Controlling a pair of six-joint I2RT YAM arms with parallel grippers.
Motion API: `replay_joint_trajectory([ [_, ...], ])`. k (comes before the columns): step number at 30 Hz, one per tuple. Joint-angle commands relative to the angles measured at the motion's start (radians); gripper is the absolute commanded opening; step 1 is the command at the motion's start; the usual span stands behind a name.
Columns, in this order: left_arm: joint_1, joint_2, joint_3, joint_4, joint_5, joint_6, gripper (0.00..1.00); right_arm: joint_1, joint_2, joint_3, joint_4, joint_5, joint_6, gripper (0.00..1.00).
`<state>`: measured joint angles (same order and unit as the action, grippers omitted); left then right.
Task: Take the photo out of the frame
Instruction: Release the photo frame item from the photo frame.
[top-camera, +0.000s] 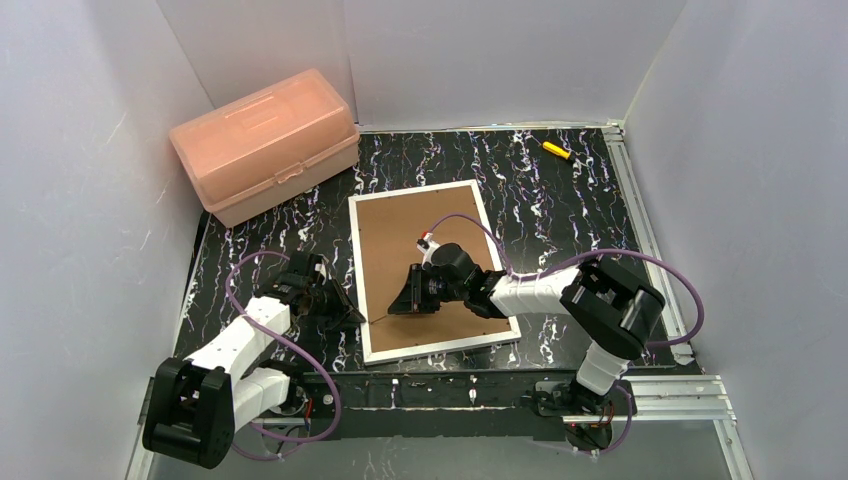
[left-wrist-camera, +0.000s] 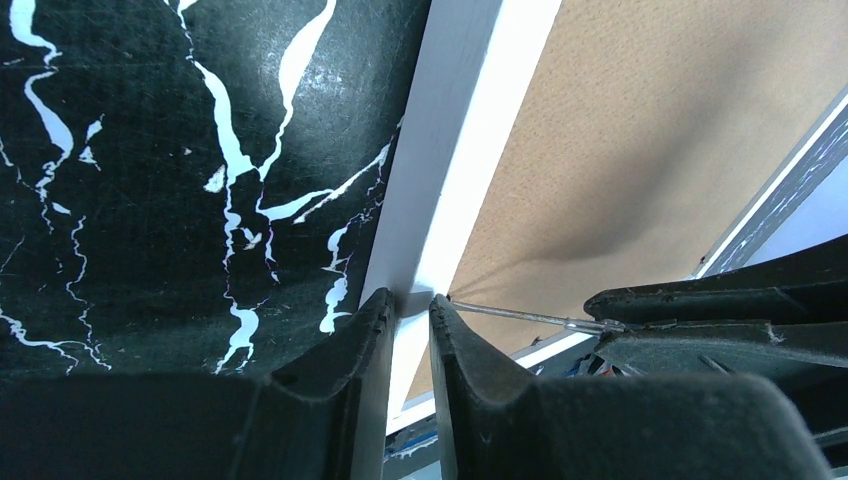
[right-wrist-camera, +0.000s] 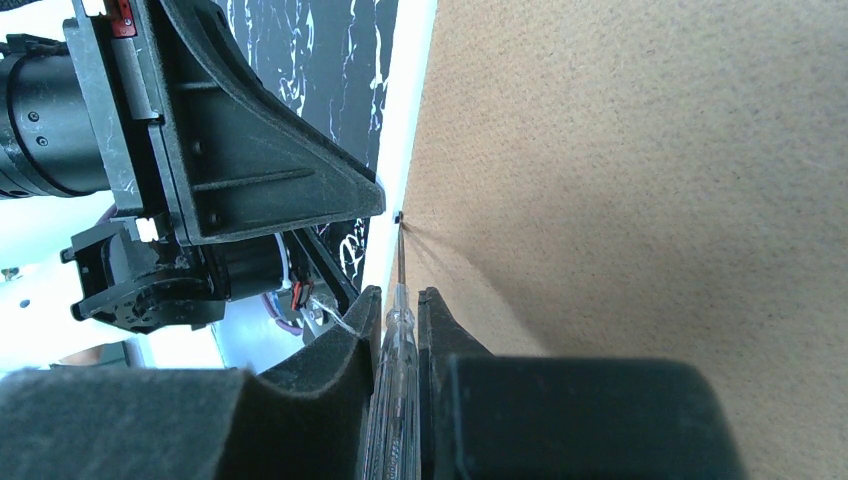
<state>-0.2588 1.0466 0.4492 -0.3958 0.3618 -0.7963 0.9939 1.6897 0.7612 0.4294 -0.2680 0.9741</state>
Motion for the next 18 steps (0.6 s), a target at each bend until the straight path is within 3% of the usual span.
replay_joint_trajectory([
  [1,0.003,0.0,-0.014,-0.011,0.023,0.015,0.18,-0.009,-0.002,0.003,-0.052,0.05,-0.029,0.01],
  [18,0.004,0.005,-0.029,0.015,0.044,0.013,0.13,-0.009,0.05,0.004,0.015,0.009,-0.01,0.01],
])
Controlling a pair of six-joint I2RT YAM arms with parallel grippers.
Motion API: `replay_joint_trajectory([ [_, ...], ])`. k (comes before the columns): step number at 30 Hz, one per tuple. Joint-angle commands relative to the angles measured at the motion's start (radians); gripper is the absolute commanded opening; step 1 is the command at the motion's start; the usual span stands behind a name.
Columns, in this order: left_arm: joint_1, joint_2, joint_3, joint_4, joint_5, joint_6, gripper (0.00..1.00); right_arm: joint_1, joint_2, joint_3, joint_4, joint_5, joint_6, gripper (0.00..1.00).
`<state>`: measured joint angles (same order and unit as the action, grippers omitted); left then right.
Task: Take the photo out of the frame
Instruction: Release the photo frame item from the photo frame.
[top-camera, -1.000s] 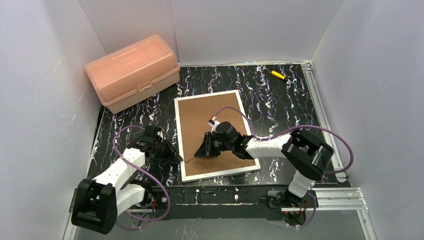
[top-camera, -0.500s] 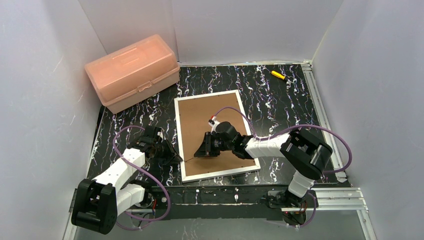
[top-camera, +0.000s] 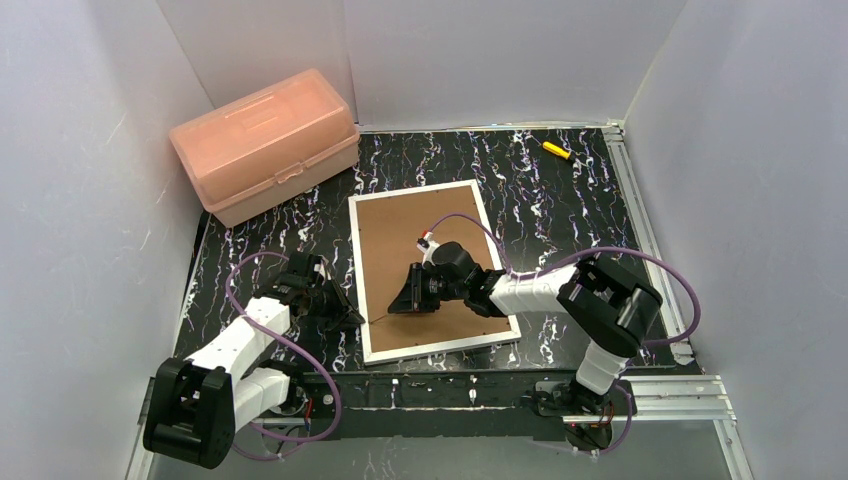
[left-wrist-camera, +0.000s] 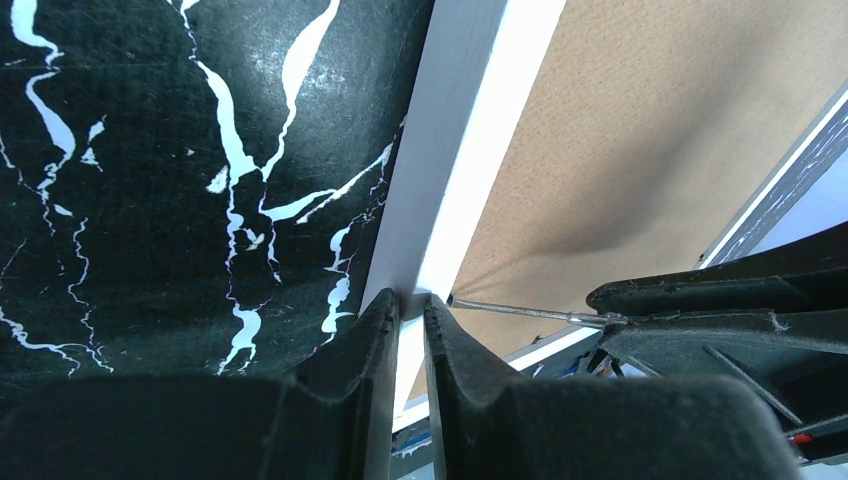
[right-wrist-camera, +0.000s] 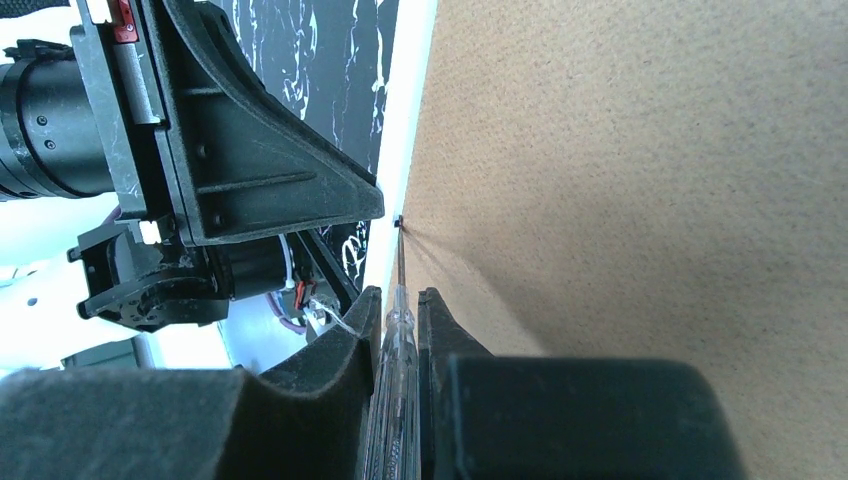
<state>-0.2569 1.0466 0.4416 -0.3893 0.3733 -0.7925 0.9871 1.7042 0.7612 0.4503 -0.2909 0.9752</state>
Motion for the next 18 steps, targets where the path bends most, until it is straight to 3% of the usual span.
replay_joint_trajectory([
  [1,0.001,0.008,-0.025,0.013,0.035,0.009,0.13,-0.002,0.038,0.004,0.001,0.029,-0.008,0.01],
  [7,0.001,0.028,-0.049,0.047,0.052,0.001,0.11,-0.001,0.042,0.012,0.014,0.019,0.003,0.01],
  [12,0.001,0.033,-0.065,0.066,0.062,-0.006,0.11,0.029,0.039,0.083,-0.117,0.066,-0.041,0.01],
  [18,0.001,0.027,-0.08,0.081,0.073,-0.015,0.1,0.049,0.036,0.084,-0.088,0.069,-0.003,0.01],
])
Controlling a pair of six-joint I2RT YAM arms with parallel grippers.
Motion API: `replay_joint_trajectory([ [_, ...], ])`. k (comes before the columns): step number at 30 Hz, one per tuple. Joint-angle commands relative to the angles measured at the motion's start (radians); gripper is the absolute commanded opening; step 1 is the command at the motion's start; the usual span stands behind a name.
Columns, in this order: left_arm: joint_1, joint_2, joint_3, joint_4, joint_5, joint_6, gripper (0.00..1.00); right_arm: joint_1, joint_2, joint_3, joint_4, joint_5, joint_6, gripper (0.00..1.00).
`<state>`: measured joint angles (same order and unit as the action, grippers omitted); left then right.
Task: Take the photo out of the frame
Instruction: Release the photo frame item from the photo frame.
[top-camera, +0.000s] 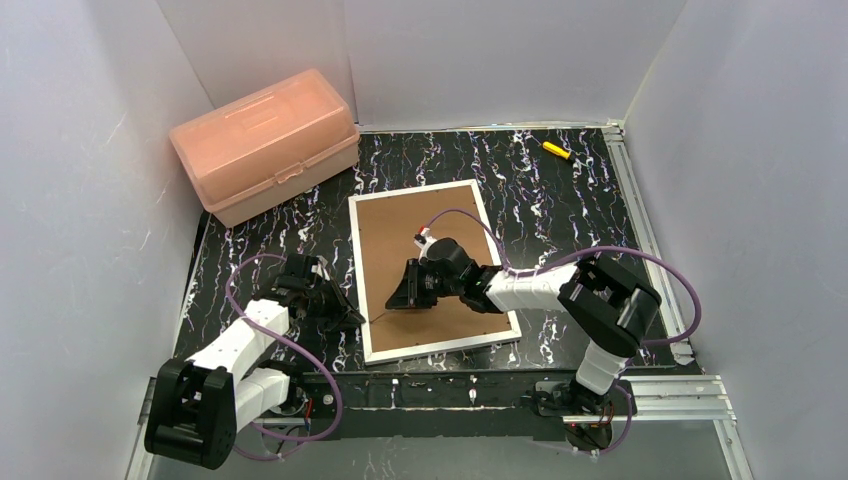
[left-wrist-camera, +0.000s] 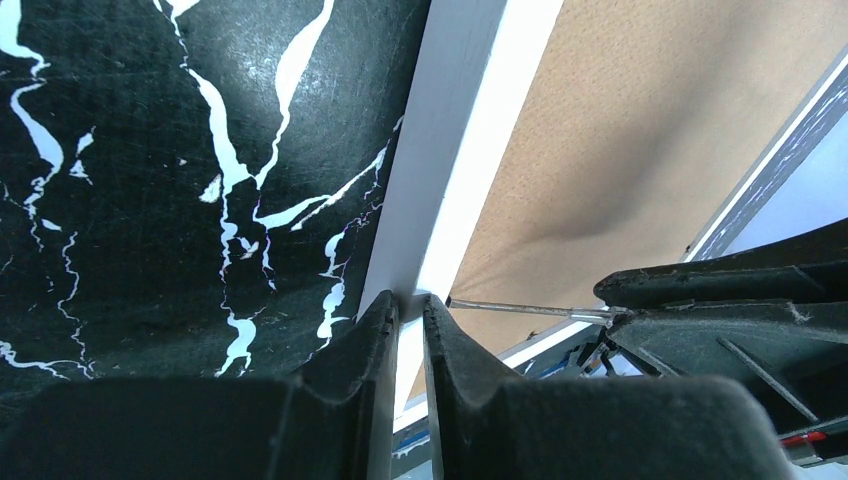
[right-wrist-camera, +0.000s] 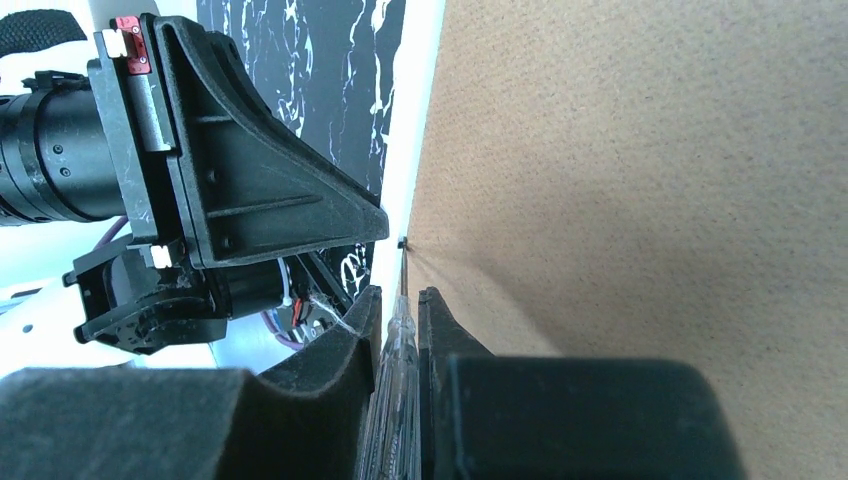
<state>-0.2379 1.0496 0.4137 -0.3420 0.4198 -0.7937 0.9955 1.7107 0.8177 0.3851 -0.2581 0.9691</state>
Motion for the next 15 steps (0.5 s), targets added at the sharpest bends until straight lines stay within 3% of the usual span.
replay_joint_trajectory([
  [1,-0.018,0.023,-0.054,0.032,0.027,-0.015,0.1,0.043,0.025,0.029,-0.025,0.04,0.007,0.01],
  [15,-0.018,0.011,-0.068,0.046,0.035,-0.025,0.09,0.132,-0.004,0.186,-0.203,0.169,-0.031,0.01],
])
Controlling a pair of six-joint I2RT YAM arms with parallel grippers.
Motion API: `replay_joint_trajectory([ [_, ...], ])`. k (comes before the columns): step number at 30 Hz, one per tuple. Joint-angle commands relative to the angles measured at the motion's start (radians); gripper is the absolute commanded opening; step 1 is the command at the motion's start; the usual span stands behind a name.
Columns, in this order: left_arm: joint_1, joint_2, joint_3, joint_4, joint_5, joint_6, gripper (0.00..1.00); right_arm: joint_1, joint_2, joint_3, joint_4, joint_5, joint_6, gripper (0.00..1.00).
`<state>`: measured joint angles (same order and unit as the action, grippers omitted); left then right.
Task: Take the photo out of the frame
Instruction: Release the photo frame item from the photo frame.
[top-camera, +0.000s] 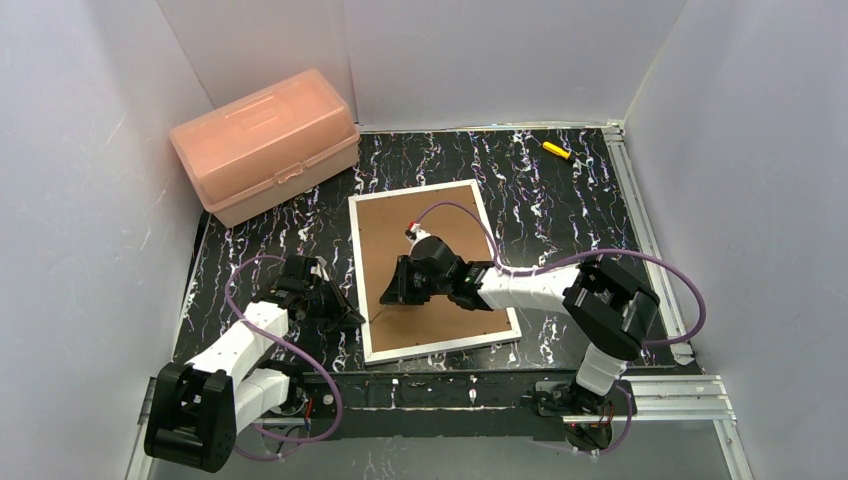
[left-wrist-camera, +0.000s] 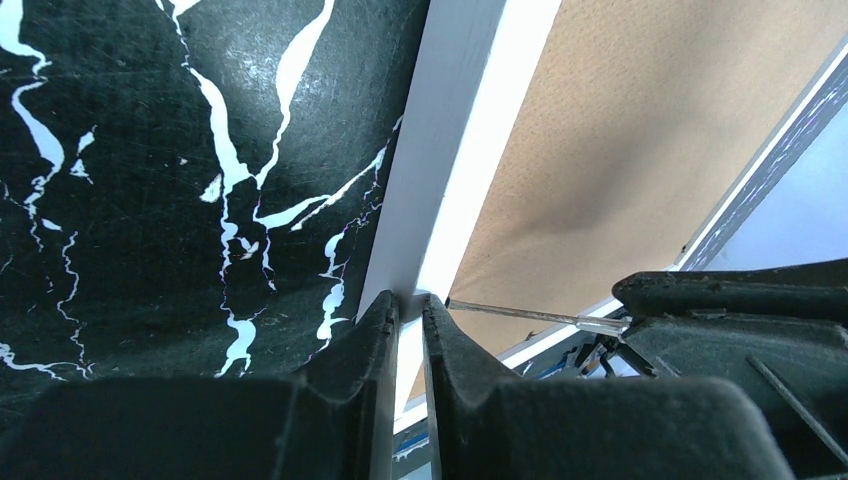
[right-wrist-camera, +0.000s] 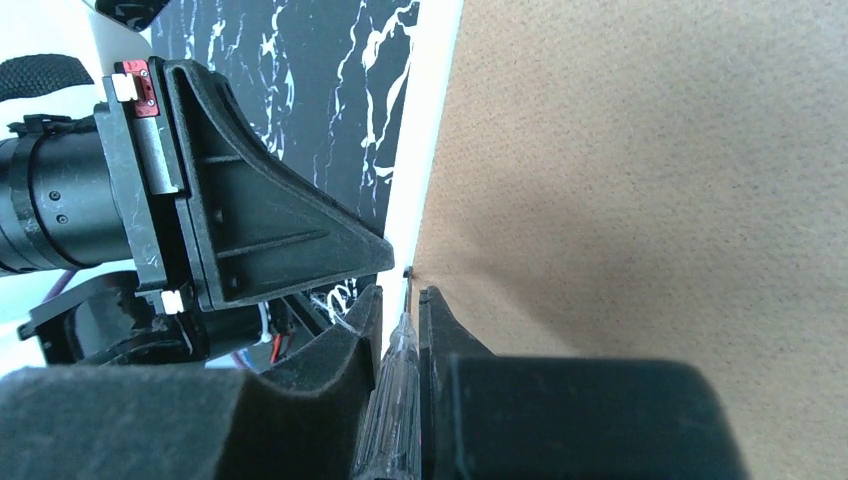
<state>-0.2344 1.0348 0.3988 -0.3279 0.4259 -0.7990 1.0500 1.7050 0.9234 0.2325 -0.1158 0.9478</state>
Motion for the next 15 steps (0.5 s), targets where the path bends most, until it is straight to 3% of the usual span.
replay_joint_trajectory([
  [1,-0.022,0.025,-0.054,0.034,0.029,-0.021,0.09,0.087,0.002,0.094,-0.063,0.038,-0.013,0.01],
  [15,-0.022,0.017,-0.054,0.038,0.034,-0.026,0.06,0.226,0.125,0.359,-0.199,0.177,-0.085,0.01],
])
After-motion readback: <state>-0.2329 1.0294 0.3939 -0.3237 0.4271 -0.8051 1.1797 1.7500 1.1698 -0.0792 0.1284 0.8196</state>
